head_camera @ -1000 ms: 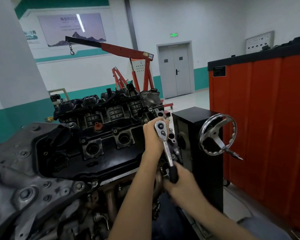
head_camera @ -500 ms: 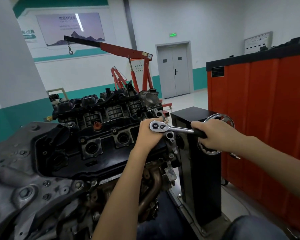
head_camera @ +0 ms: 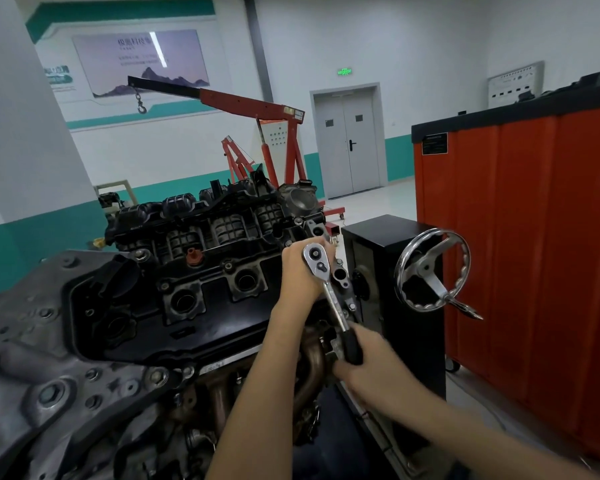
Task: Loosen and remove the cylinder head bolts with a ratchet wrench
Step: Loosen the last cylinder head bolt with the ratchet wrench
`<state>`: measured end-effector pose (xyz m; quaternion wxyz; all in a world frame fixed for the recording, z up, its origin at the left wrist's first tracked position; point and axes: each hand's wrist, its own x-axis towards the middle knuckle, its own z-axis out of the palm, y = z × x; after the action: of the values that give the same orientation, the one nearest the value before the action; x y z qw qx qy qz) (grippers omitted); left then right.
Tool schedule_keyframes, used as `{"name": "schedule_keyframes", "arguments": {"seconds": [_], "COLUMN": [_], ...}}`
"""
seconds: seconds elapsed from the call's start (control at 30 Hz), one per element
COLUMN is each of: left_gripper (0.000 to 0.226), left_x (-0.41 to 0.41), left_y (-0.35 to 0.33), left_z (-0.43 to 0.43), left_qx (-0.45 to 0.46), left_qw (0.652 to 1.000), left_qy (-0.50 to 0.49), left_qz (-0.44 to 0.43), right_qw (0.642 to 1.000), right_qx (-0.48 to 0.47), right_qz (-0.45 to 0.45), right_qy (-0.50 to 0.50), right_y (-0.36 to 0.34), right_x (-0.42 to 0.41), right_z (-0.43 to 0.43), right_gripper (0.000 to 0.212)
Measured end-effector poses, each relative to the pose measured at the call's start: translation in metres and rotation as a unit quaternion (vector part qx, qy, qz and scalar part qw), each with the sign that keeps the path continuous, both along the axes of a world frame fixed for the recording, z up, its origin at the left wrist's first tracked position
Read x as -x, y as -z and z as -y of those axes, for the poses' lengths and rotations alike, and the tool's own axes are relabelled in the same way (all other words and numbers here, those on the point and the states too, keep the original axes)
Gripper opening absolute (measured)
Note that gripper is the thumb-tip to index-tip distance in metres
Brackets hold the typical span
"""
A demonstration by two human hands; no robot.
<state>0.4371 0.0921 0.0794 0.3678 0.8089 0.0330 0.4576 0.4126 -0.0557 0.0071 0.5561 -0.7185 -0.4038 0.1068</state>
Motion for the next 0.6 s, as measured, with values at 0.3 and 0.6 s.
{"name": "schedule_keyframes", "arguments": {"seconds": [0.3,0.6], "left_gripper": [0.053,0.049], "left_x": [0.01,-0.004], "left_y": [-0.007,0.002], "left_z": [-0.008,0.01], "left_qx": [-0.078,0.052], "left_qw": [0.994,0.998], "left_qy": [0.045,-0.025], "left_qz": [-0.054,0.011], "right_qw": [0.837,0.999], "right_qx": [0.28,-0.03], "right_qz": [0.463,-0.032], "right_qy": [0.079,0.011], "right_y": [-0.095,0.012], "right_x": [-0.109,0.001], "right_z": [0.045,0.002], "right_gripper": [0.022,0.016]}}
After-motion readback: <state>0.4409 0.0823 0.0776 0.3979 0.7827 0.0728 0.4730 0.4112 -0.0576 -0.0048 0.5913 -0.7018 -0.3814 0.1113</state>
